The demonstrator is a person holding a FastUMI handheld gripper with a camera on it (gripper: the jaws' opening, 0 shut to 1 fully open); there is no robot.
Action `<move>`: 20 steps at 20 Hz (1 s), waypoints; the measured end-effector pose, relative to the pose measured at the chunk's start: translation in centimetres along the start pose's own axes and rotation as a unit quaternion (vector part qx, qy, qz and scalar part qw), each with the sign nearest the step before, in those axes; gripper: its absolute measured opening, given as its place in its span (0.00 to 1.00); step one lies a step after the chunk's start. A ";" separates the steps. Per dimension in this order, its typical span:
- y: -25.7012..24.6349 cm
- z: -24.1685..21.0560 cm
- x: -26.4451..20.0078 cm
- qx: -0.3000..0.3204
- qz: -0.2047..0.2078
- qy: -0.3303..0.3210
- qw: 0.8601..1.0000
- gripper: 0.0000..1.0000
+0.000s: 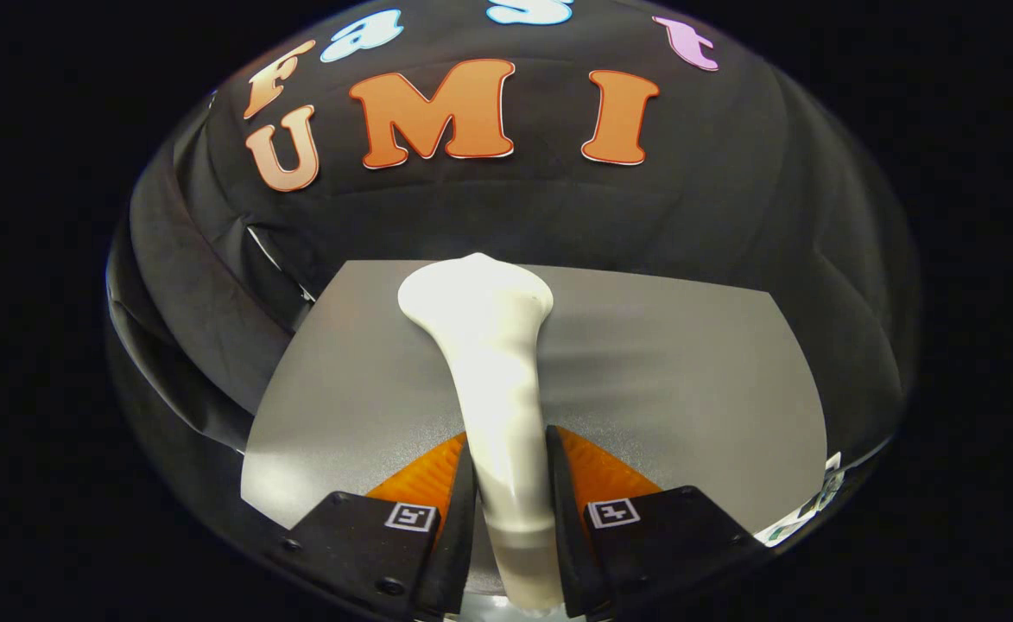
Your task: Iron the clothes twice with a garment steamer, once on the left side and once on the right side.
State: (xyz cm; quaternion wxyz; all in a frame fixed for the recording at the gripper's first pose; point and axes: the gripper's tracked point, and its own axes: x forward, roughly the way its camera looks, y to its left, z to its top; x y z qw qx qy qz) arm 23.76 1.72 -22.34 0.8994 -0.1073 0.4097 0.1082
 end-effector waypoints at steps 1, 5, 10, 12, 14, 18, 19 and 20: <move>0.0 0.0 0.1 0.001 -0.001 -0.001 1.000 0.48; -0.5 -0.3 0.1 0.012 -0.016 -0.004 1.000 0.46; -0.1 -1.1 -1.6 0.057 0.001 -0.026 0.998 0.46; -0.6 -0.5 -3.1 0.067 -0.012 -0.046 0.997 0.46; -0.1 -0.4 -4.5 0.084 -0.006 -0.059 0.995 0.45; -0.1 -0.4 -6.6 0.110 -0.015 -0.085 0.990 0.45; 0.3 -0.5 -7.1 0.111 -0.015 -0.090 0.990 0.45; 0.9 -0.7 -7.8 0.118 -0.014 -0.096 0.988 0.45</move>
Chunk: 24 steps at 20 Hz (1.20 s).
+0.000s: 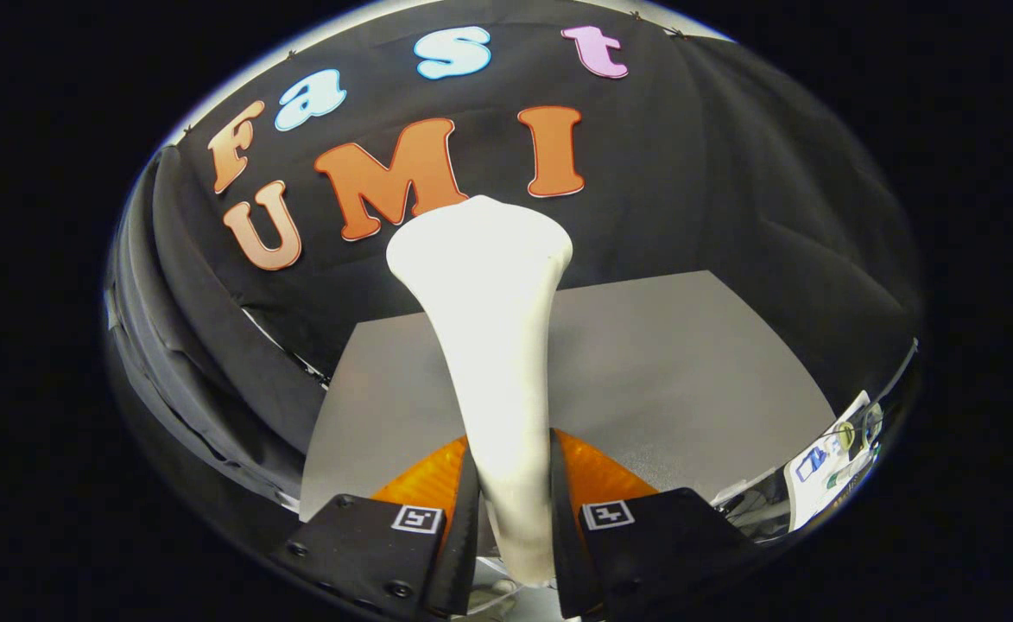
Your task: Iron the clothes twice with a garment steamer, once on the left side and once on the right side.
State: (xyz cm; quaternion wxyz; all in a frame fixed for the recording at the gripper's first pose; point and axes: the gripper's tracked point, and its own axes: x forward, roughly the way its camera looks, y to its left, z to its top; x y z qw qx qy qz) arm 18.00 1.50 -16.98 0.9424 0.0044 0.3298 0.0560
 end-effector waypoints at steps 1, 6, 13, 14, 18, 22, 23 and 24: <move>0.4 -0.1 -0.6 0.004 0.000 -0.004 1.000 0.45; 2.7 -0.3 -4.2 0.018 0.001 -0.037 0.999 0.45; 7.5 -2.0 -9.6 0.021 -0.003 -0.082 0.996 0.45; 8.2 -2.3 -10.4 0.024 -0.004 -0.088 0.996 0.45; 11.7 -4.5 -13.1 0.038 0.002 -0.106 0.994 0.45; 13.8 -6.9 -16.0 0.045 -0.013 -0.131 0.990 0.45; 14.3 -7.4 -16.4 0.048 -0.017 -0.133 0.990 0.45; 14.5 -7.8 -16.9 0.051 -0.020 -0.136 0.989 0.45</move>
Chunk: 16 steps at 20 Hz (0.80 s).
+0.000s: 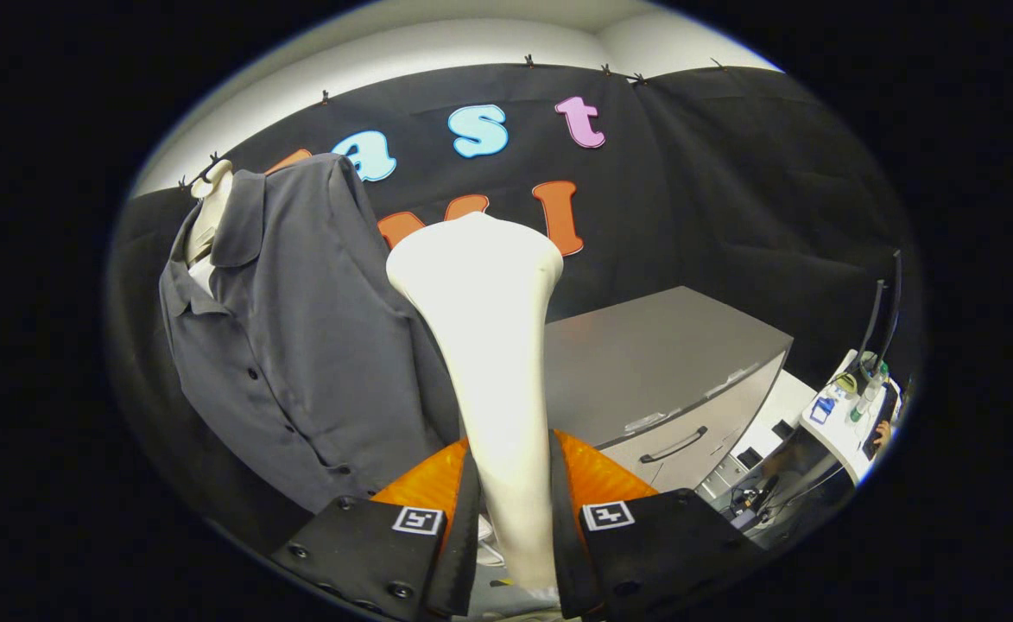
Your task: Iron the clothes twice with a garment steamer, once on the left side and once on the right side.
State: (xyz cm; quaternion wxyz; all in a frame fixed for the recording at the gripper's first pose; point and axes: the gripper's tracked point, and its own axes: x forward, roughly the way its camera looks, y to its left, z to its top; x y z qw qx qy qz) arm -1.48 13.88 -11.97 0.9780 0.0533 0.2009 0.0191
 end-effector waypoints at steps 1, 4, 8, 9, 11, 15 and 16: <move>0.3 -0.3 -0.5 0.004 -0.003 -0.003 1.000 0.45; 1.2 -0.6 -1.9 0.012 -0.016 -0.020 1.000 0.45; 3.9 -1.1 -3.0 0.002 -0.018 -0.035 0.999 0.45; 4.8 -1.3 -3.1 -0.003 -0.016 -0.035 0.999 0.45; 7.1 -1.6 -2.8 -0.009 -0.003 -0.033 0.999 0.45; 11.4 -2.0 -1.4 -0.021 0.023 -0.026 0.999 0.45; 12.5 -2.1 -1.1 -0.024 0.029 -0.023 0.999 0.45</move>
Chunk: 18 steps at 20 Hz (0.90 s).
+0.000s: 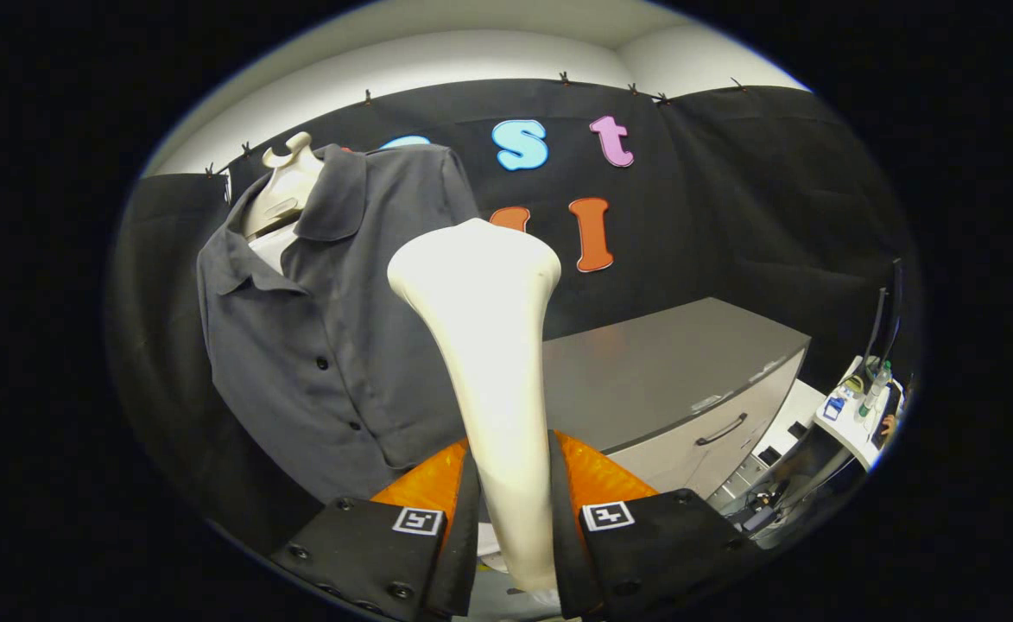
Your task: Iron the clothes twice with a garment steamer, once on the left side and once on the right side.
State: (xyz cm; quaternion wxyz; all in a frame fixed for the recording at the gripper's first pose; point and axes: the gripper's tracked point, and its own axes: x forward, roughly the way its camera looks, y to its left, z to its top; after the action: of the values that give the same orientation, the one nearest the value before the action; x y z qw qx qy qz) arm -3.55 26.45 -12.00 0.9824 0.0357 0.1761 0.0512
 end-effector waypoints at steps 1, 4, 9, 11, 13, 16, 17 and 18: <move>1.0 -0.2 0.6 -0.005 0.006 0.004 1.000 0.45; 3.6 -0.8 2.7 -0.019 0.023 0.018 0.999 0.45; 6.3 -1.0 5.9 -0.036 0.028 0.034 0.998 0.45; 6.6 -1.2 6.9 -0.043 0.022 0.040 0.998 0.45; 6.9 -1.7 7.3 -0.047 0.019 0.045 0.998 0.45; 6.9 -2.5 8.7 -0.053 0.016 0.056 0.997 0.45; 6.9 -2.9 9.1 -0.053 0.016 0.060 0.997 0.45; 6.9 -3.4 9.1 -0.054 0.016 0.064 0.996 0.45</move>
State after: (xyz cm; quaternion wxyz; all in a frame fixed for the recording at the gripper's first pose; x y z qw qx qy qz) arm 3.16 34.55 -17.65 0.9686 -0.0178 0.2351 0.0789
